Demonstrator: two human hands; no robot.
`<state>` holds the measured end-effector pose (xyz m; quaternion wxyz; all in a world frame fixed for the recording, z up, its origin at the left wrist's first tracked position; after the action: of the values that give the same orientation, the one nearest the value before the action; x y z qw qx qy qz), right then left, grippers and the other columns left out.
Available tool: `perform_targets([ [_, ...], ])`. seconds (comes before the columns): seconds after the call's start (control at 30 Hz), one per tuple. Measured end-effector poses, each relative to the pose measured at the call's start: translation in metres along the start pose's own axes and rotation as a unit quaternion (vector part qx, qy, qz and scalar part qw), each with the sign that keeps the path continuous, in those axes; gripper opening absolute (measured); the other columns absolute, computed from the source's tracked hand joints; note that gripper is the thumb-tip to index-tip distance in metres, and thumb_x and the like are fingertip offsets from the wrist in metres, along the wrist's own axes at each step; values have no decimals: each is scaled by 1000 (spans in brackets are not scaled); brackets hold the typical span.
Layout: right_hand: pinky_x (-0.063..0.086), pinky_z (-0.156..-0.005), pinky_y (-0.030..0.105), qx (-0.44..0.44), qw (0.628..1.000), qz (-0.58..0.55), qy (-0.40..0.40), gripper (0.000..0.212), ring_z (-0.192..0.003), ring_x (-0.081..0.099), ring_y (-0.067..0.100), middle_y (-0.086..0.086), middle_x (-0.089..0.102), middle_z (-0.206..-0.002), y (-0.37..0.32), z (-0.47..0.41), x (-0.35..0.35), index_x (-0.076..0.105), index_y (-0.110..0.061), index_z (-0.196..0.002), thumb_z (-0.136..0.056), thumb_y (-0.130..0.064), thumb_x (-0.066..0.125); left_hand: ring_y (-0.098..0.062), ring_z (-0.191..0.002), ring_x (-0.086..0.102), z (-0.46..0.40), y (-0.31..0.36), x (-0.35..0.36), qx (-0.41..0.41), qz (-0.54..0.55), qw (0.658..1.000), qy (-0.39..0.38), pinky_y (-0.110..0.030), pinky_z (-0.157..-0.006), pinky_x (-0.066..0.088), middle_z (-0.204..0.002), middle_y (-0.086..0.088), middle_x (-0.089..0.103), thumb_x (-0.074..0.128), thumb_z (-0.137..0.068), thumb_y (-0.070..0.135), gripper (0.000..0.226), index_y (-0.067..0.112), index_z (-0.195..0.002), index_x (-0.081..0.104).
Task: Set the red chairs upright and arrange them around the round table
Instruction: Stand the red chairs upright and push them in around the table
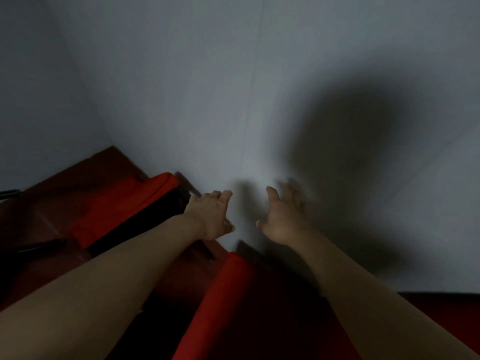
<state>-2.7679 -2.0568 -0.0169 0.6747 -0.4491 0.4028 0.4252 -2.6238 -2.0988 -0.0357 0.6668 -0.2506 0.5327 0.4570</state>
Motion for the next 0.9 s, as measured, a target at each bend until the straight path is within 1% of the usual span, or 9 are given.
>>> perform_targets([
  [0.07, 11, -116, 46, -24, 1000, 6, 2, 80, -143, -5, 36, 15, -6, -155, -17, -4, 3, 12, -19, -149, -89, -33, 62, -28, -135, 33, 7, -15, -2, -24, 10, 1000, 10, -47, -109, 28, -149, -9, 31, 60, -86, 48, 85, 16, -149, 12],
  [0.2, 14, -115, 42, -70, 997, 26, -7, 78, -140, 3, 34, 15, 2, -152, -46, -12, 8, 16, -17, -147, -88, -36, 62, -28, -136, 31, 25, -44, -5, -74, 19, 997, 28, -47, -109, 28, -152, -8, 28, 60, -86, 49, 85, 17, -150, 11],
  [0.27, 13, -116, 41, -89, 996, 27, -16, 78, -140, 3, 34, 16, 2, -152, -61, -17, 12, 15, -17, -147, -88, -37, 62, -28, -137, 30, 35, -57, -6, -95, 19, 995, 25, -47, -110, 28, -153, -8, 26, 59, -87, 49, 86, 17, -150, 10],
  [0.4, 11, -115, 41, -127, 991, 37, -16, 79, -140, 4, 34, 18, 3, -152, -94, -24, 17, 14, -16, -148, -88, -40, 60, -27, -136, 33, 49, -85, -12, -130, 30, 990, 41, -46, -109, 28, -151, -7, 29, 60, -86, 48, 85, 18, -150, 12],
  [0.5, 9, -116, 41, -142, 988, 49, -24, 82, -141, 2, 34, 18, 0, -154, -122, -33, 23, 11, -18, -149, -88, -41, 60, -28, -136, 32, 58, -111, -13, -150, 39, 987, 43, -46, -109, 28, -151, -7, 29, 60, -86, 48, 85, 17, -150, 13],
  [0.63, 9, -116, 41, -159, 985, 59, -27, 82, -142, 2, 34, 17, 0, -154, -171, -47, 34, 12, -18, -149, -87, -41, 62, -28, -137, 32, 68, -158, -14, -170, 55, 983, 48, -45, -110, 26, -151, -7, 29, 61, -87, 46, 83, 17, -149, 14],
  [0.73, 8, -116, 41, -170, 983, 62, -26, 84, -142, 2, 34, 16, 1, -154, -215, -59, 43, 10, -19, -150, -88, -40, 62, -28, -138, 30, 70, -204, -19, -174, 59, 981, 55, -46, -111, 25, -153, -8, 27, 60, -87, 47, 85, 17, -150, 11],
  [0.9, 14, -114, 42, -154, 986, 59, -22, 80, -141, 7, 34, 17, 6, -152, -291, -86, 62, 15, -15, -148, -87, -39, 62, -29, -137, 31, 64, -292, -31, -153, 63, 985, 52, -45, -110, 25, -152, -8, 27, 59, -87, 47, 86, 17, -150, 11],
])
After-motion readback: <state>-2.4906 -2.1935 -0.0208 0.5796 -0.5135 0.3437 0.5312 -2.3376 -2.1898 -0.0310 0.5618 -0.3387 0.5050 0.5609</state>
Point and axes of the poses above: each hand's wrist, its own z-axis away from the middle knuckle, its own x-axis out of the palm, y = z × x, the point moved 6 cm from there along -z, towards the middle knuckle
